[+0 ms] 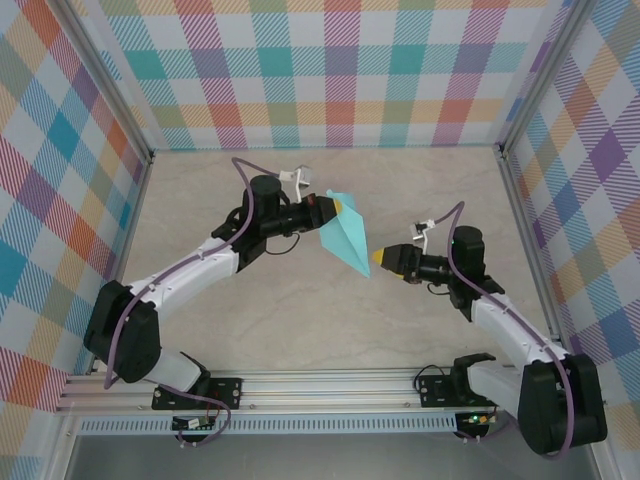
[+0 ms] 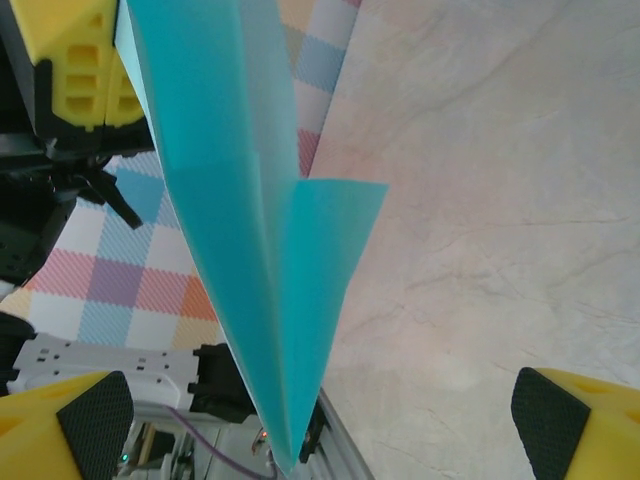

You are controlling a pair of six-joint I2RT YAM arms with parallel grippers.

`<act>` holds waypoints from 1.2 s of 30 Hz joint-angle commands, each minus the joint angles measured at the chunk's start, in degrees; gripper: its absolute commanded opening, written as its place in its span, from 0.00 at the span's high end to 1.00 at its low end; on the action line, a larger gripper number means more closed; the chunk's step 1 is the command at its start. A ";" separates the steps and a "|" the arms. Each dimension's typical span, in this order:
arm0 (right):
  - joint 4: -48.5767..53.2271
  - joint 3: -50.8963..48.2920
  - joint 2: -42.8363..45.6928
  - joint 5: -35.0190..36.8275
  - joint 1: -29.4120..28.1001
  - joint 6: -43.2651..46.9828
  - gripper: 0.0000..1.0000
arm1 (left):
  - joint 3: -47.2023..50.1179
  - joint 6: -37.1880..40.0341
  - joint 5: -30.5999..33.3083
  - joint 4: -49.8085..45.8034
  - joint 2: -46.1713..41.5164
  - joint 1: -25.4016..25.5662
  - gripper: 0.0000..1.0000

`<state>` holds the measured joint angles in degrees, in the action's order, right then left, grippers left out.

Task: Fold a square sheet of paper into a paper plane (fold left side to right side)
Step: Turn over the paper at the center of the table.

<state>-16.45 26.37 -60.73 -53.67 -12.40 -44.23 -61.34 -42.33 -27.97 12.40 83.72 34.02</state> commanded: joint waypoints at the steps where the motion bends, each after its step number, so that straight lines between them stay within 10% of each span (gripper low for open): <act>1: -8.16 2.12 -1.83 -2.91 -3.57 -2.28 0.00 | 0.70 -1.69 -1.38 1.97 -2.47 0.76 0.96; 8: -12.99 6.31 -8.52 -1.59 -10.10 -5.39 0.01 | 0.68 -4.10 -4.16 5.70 -3.37 1.73 0.96; 24: -3.55 10.81 -4.57 0.57 -11.24 0.00 0.65 | 1.84 -2.83 -4.96 4.04 -4.43 2.37 0.95; 30: 14.34 14.63 -1.41 5.34 -11.50 12.12 0.83 | 1.09 4.06 -0.30 -5.90 -7.70 2.28 0.59; 36: 42.99 23.29 -0.57 27.27 -16.05 30.10 0.85 | 0.24 14.36 22.20 -26.46 -16.15 2.28 0.37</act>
<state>9.26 45.52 -62.17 -39.57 -26.02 -26.83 -59.81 -34.59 -18.96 -2.94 72.18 35.99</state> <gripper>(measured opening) 0.150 0.622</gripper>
